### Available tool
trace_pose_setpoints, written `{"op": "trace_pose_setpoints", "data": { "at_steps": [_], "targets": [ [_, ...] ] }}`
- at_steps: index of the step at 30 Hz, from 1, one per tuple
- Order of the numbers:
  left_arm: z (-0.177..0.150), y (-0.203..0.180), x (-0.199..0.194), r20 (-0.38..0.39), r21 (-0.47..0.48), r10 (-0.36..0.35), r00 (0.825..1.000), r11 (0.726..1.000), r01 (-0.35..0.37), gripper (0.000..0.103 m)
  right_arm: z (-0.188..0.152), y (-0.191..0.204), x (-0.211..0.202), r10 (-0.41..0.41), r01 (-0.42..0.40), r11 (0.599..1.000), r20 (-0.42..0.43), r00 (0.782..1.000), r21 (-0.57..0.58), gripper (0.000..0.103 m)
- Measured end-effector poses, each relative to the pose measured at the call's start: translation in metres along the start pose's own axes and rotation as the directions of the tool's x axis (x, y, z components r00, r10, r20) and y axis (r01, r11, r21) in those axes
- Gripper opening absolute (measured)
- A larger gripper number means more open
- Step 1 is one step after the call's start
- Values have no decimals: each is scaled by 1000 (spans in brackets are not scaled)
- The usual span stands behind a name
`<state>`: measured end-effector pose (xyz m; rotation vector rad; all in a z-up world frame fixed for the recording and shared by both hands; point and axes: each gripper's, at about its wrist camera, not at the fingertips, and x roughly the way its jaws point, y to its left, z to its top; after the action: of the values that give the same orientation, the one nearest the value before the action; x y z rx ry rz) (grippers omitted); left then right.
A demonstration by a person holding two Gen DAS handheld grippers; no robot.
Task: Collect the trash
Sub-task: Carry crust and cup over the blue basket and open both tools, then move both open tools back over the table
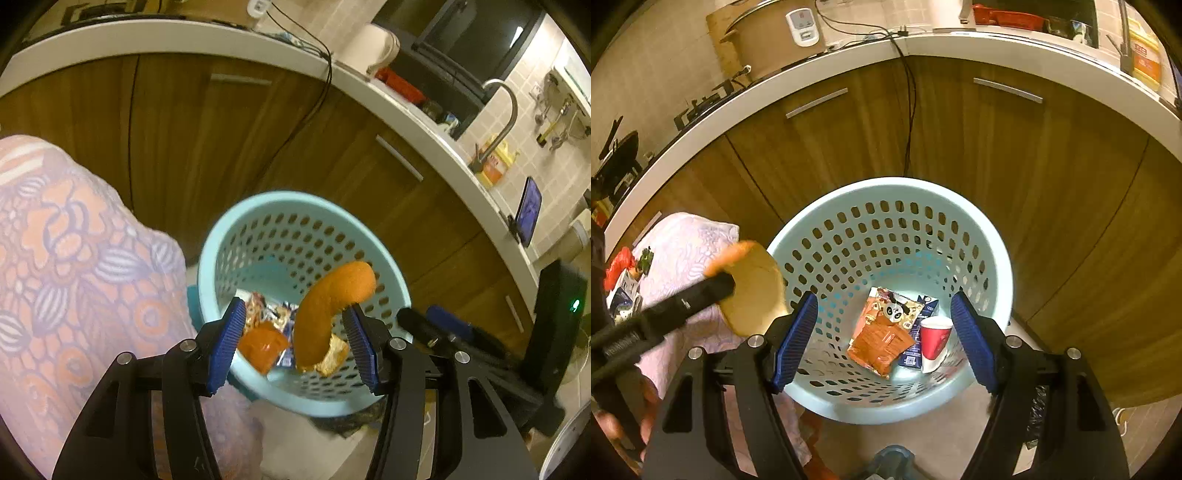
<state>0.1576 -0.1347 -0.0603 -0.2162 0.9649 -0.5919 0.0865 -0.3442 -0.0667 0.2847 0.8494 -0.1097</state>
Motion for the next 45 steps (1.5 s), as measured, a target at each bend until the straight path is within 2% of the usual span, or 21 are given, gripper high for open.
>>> {"op": "trace_pose_setpoints", "data": {
  "at_steps": [3, 10, 14, 18, 21, 24, 28, 29, 30, 31, 35, 37, 40, 42, 45],
  "targets": [
    [-5, -1, 2, -10, 22, 26, 1000, 999, -25, 62, 1, 0, -1, 7, -7, 1000, 0, 1000, 6, 71],
    [-12, 2, -3, -33, 50, 65, 997, 997, -64, 62, 0, 11, -4, 28, -28, 999, 5, 1000, -18, 71],
    [-17, 11, -31, 24, 24, 73, 997, 997, -74, 62, 0, 31, -10, 61, -60, 996, 21, 998, -63, 71],
    [-21, 24, -76, 116, -8, 102, 988, 995, -102, 62, -2, 61, -17, 110, -103, 986, 47, 993, -132, 71],
    [-26, 42, -116, 189, -41, 154, 970, 988, -149, 62, -2, 93, -24, 170, -155, 969, 62, 984, -193, 71],
    [-32, 65, -153, 253, -94, 217, 943, 975, -199, 62, -4, 131, -28, 234, -209, 943, 70, 970, -261, 71],
    [-41, 97, -201, 319, -177, 319, 892, 945, -275, 62, -11, 190, -26, 290, -249, 899, 62, 955, -361, 70],
    [-43, 105, -210, 329, -198, 342, 880, 937, -289, 62, -13, 202, -24, 301, -257, 889, 61, 952, -380, 68],
    [-45, 113, -220, 336, -219, 359, 871, 929, -299, 62, -15, 217, -20, 322, -274, 874, 56, 945, -402, 59],
    [-48, 127, -232, 343, -250, 383, 858, 917, -310, 63, -17, 228, -18, 335, -287, 863, 45, 941, -416, 56],
    [-55, 165, -258, 347, -330, 450, 823, 880, -342, 72, -25, 265, 0, 356, -319, 832, -4, 935, -454, 39],
    [-56, 186, -263, 332, -370, 477, 814, 859, -353, 72, -31, 280, 9, 354, -322, 823, -21, 935, -467, 39],
    [-56, 210, -262, 290, -408, 508, 811, 832, -376, 72, -41, 292, 27, 340, -326, 819, -58, 939, -473, 39],
    [-56, 220, -258, 276, -407, 495, 824, 837, -366, 72, -43, 297, 32, 308, -297, 821, -59, 949, -487, 39],
    [-49, 228, -244, 251, -396, 454, 855, 854, -337, 72, -43, 296, 32, 324, -314, 813, -68, 944, -490, 39]
  ]
}}
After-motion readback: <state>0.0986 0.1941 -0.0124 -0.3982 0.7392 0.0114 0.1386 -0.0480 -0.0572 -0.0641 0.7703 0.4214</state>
